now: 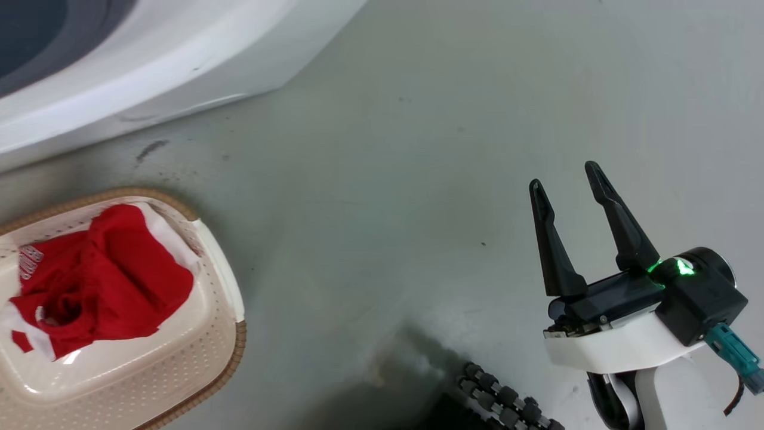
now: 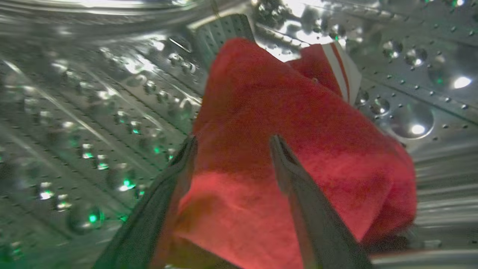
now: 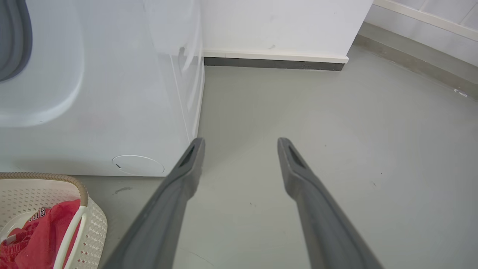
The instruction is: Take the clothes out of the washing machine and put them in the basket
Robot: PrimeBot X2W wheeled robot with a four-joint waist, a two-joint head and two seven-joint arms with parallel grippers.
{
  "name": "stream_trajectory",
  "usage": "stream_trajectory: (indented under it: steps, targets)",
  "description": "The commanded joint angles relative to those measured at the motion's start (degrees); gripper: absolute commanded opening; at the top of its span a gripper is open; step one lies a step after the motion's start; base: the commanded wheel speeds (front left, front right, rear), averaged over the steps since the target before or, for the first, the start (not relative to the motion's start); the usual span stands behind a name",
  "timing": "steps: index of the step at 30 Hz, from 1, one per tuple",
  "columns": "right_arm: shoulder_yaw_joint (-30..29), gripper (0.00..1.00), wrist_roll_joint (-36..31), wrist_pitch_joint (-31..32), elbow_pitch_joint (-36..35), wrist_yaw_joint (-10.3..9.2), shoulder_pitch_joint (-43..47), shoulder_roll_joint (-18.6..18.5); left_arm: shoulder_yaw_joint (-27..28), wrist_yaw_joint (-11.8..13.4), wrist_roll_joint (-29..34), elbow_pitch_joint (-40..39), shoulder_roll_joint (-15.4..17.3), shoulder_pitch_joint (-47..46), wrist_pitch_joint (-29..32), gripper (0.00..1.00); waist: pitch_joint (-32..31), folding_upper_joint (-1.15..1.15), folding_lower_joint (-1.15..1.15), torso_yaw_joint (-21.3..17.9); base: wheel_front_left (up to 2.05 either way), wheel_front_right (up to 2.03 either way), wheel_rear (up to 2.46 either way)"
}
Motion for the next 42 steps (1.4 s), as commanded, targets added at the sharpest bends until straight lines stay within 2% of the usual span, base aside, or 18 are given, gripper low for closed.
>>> stream_trajectory:
  steps: [1, 13, 14, 15, 21, 27, 34, 42]
  targets:
    - [0.13, 1.0, 0.36, -0.12, -0.54, -0.04, -0.04, 0.08, -0.1, 0.16, -0.14, 0.58, -0.5, -0.76, 0.46, 1.0, 1.38, 0.0, -0.01, -1.18, 0.0, 0.0, 0.0]
    - [0.52, 1.0, -1.0, -0.12, -1.88, -0.04, -0.11, 0.08, -0.63, 0.89, -1.57, 6.58, -2.95, -2.24, 4.04, 1.0, 2.12, 0.0, -0.01, -1.13, 0.0, 0.0, 0.0]
    - [0.72, 1.0, -1.93, -0.12, -2.13, -0.04, -0.29, 0.07, -0.64, 0.85, -1.73, 6.95, -3.1, -2.18, 4.2, 0.8, 2.06, 0.0, -0.01, -1.12, 0.0, 0.0, 0.0]
    - [0.55, 1.0, -2.31, -0.12, -2.34, -0.05, -0.4, 0.06, -0.79, 0.77, -1.72, 7.09, -3.1, -2.28, 3.89, 0.0, 2.05, 0.0, -0.01, -1.13, 0.0, 0.0, 0.0]
    - [-1.27, 1.0, -1.94, -0.12, -3.23, -0.05, -0.26, 0.07, -1.01, 0.6, -2.06, 8.12, -3.04, -3.33, 2.81, 0.0, 2.29, 0.0, -0.01, -0.97, 0.0, 0.0, 0.0]
    - [-0.5, 1.0, -1.46, -0.11, -2.61, -0.05, -1.87, 0.07, -1.74, 0.12, -1.45, 7.62, -1.6, -4.43, -1.16, 0.0, 2.14, 0.0, -0.01, -0.96, 0.0, 0.0, 0.0]
    - [-1.8, 1.0, -2.55, -0.12, -1.12, -0.05, -3.17, 0.05, -0.97, 0.49, -2.16, 7.56, -2.15, -2.59, -11.85, 0.0, -0.81, 0.0, -0.01, 1.19, 0.0, 0.0, 0.0]
    - [-5.59, 1.0, -5.3, -0.11, 0.28, -0.05, -3.04, 0.05, -1.58, -0.43, -4.19, 9.45, -6.04, 3.03, -21.52, 0.0, -7.61, 0.0, -0.01, 6.56, 0.0, 0.0, 0.0]
